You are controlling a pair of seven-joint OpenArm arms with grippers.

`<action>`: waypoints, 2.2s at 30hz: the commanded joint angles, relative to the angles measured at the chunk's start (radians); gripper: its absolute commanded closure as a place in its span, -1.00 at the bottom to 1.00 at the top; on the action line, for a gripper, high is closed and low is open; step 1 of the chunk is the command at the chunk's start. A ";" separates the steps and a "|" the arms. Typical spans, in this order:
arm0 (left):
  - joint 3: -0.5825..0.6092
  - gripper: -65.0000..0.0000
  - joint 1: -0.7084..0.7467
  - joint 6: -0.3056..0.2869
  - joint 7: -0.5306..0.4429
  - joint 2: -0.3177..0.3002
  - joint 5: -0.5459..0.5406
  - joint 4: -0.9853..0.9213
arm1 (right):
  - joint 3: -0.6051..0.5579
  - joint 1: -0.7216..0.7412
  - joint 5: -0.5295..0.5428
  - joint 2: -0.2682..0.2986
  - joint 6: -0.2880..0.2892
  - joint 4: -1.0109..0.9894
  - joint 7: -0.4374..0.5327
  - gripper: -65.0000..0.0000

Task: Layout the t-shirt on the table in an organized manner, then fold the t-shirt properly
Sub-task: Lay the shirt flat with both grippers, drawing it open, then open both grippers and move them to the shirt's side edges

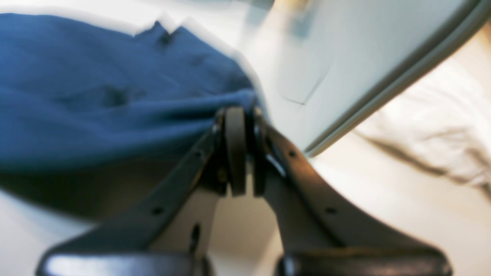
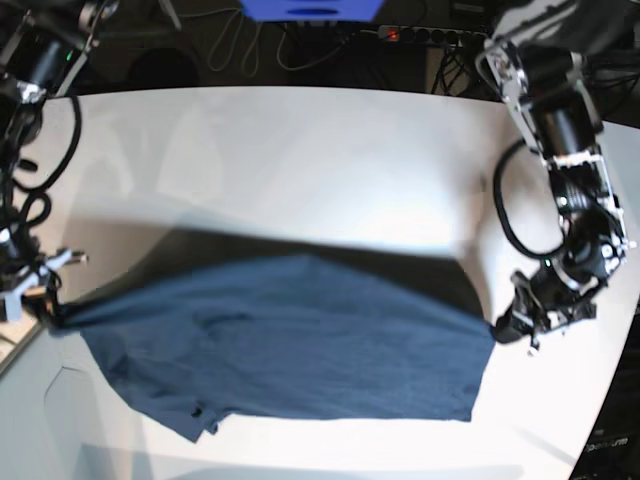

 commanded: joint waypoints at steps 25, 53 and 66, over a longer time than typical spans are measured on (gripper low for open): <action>-0.131 1.00 0.538 -0.008 0.001 -0.041 -0.049 0.264 | 0.124 -0.418 0.038 -0.030 -0.008 -0.088 0.034 1.00; -0.166 1.00 0.705 -0.008 0.001 0.008 -0.046 0.352 | 0.083 -0.558 0.037 -0.033 -0.008 -0.091 0.163 0.43; -0.166 0.59 0.708 -0.008 0.002 -0.015 -0.049 0.361 | 0.201 -0.544 0.037 -0.033 -0.008 -0.084 0.161 0.32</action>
